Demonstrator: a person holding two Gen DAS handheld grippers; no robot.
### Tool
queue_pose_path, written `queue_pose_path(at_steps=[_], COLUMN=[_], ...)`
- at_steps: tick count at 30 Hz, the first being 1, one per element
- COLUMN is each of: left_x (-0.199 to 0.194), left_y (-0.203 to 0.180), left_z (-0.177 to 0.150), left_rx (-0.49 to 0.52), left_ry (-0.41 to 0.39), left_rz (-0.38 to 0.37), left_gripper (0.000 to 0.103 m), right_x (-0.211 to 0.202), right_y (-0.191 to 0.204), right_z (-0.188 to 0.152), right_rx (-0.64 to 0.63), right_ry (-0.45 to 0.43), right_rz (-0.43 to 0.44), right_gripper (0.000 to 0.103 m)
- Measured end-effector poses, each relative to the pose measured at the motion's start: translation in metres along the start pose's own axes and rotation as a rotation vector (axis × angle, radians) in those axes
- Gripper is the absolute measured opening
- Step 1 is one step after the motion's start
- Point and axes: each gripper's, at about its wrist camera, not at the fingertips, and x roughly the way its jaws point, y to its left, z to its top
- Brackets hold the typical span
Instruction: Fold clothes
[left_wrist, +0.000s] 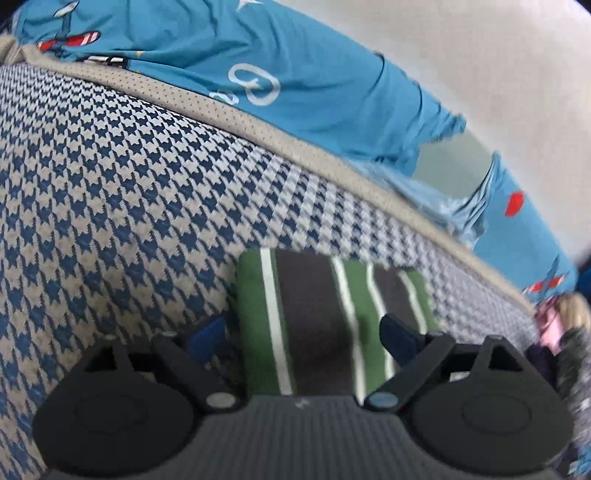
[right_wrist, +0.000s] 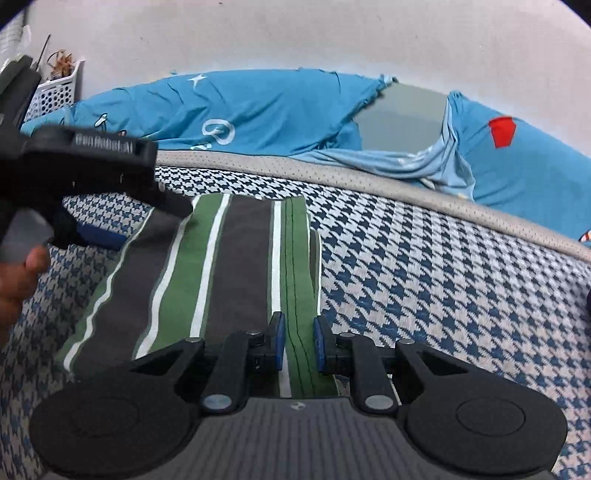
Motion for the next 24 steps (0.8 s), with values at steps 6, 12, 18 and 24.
queue_pose_path(at_steps=[6, 12, 18, 24], left_x=[0.014, 0.017, 0.018, 0.016], left_y=[-0.006, -0.011, -0.016, -0.018], left_z=[-0.009, -0.012, -0.013, -0.013], left_rx=[0.059, 0.089, 0.109, 0.114], left_ry=[0.040, 0.032, 0.034, 0.032], left_rz=[0.076, 0.102, 0.124, 0.120], left_gripper=[0.103, 0.103, 0.103, 0.103], right_x=[0.008, 0.012, 0.014, 0.011], right_y=[-0.002, -0.006, -0.005, -0.008], right_z=[0.000, 0.000, -0.001, 0.003], right_rx=[0.031, 0.041, 0.030, 0.050], right_ry=[0.024, 0.036, 0.038, 0.044], right_rz=[0.000, 0.008, 0.006, 0.002], right_gripper=[0.016, 0.017, 0.018, 0.025])
